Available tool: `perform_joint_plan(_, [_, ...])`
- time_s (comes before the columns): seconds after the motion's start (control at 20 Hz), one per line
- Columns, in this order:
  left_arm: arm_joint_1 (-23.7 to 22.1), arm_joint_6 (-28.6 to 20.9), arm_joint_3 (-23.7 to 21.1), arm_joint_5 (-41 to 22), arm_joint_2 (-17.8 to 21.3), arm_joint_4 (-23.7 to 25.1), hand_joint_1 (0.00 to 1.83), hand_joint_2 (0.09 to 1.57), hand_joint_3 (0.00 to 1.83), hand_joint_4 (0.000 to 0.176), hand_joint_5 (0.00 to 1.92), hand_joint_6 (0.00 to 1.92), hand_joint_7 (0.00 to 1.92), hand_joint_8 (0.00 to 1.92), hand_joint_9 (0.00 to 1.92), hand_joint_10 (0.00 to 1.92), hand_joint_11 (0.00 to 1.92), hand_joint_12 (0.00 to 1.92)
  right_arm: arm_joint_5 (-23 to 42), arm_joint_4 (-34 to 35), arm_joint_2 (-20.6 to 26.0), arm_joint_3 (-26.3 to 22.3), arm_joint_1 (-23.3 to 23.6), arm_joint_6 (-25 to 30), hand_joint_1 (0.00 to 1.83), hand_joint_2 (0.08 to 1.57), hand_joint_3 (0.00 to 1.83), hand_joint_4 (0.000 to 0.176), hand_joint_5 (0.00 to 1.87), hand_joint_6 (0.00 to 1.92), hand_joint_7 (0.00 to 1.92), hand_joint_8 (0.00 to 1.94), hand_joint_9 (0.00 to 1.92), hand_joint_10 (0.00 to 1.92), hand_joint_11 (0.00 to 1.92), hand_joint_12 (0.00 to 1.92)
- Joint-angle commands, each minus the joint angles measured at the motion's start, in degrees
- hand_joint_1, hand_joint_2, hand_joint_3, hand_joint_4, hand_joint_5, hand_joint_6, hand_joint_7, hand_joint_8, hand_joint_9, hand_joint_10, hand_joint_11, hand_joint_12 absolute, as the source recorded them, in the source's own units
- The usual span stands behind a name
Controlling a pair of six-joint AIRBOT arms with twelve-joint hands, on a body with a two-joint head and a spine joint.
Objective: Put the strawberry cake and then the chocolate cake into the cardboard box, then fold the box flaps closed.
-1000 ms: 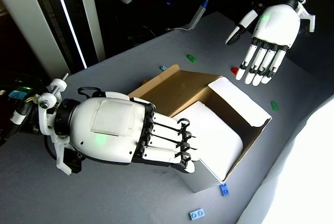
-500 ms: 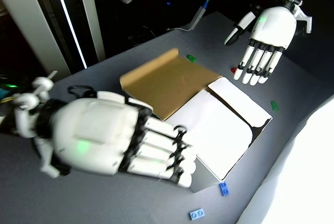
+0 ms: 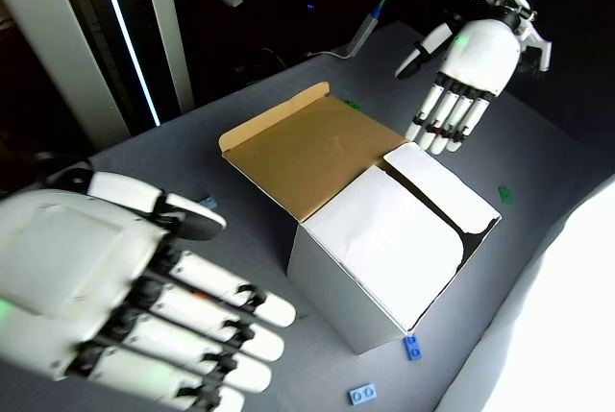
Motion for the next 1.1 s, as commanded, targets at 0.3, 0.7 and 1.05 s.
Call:
perform_joint_plan(0.3, [3.7, 1.5, -5.4, -3.0, 1.1, -8.9, 0.00, 1.20, 0.00, 0.001, 0.30, 0.00, 0.34, 0.00, 0.36, 0.01, 0.00, 1.06, 4.5, 0.7, 5.3, -3.8, 0.4, -0.5, 0.00, 1.30, 0.00, 0.000, 0.25, 0.02, 0.22, 0.00, 0.23, 0.01, 0.00, 0.68])
perform_joint_plan(0.7, [7.4, 2.4, -11.0, -3.4, 1.3, -10.9, 0.02, 1.20, 0.00, 0.000, 0.28, 0.00, 0.32, 0.00, 0.34, 0.00, 0.00, 1.02, 4.6, 0.7, 5.1, -4.0, 0.2, -2.2, 0.00, 1.30, 0.00, 0.000, 0.19, 0.00, 0.25, 0.00, 0.23, 0.01, 0.00, 0.58])
perform_joint_plan(1.05, [6.5, 1.6, -15.7, -4.0, 2.6, -12.9, 0.00, 1.21, 0.00, 0.032, 0.22, 0.02, 0.32, 0.01, 0.31, 0.01, 0.00, 0.92, 5.7, 0.7, 5.0, -4.0, 0.2, -2.2, 0.00, 1.28, 0.00, 0.000, 0.22, 0.00, 0.24, 0.00, 0.22, 0.00, 0.00, 0.62])
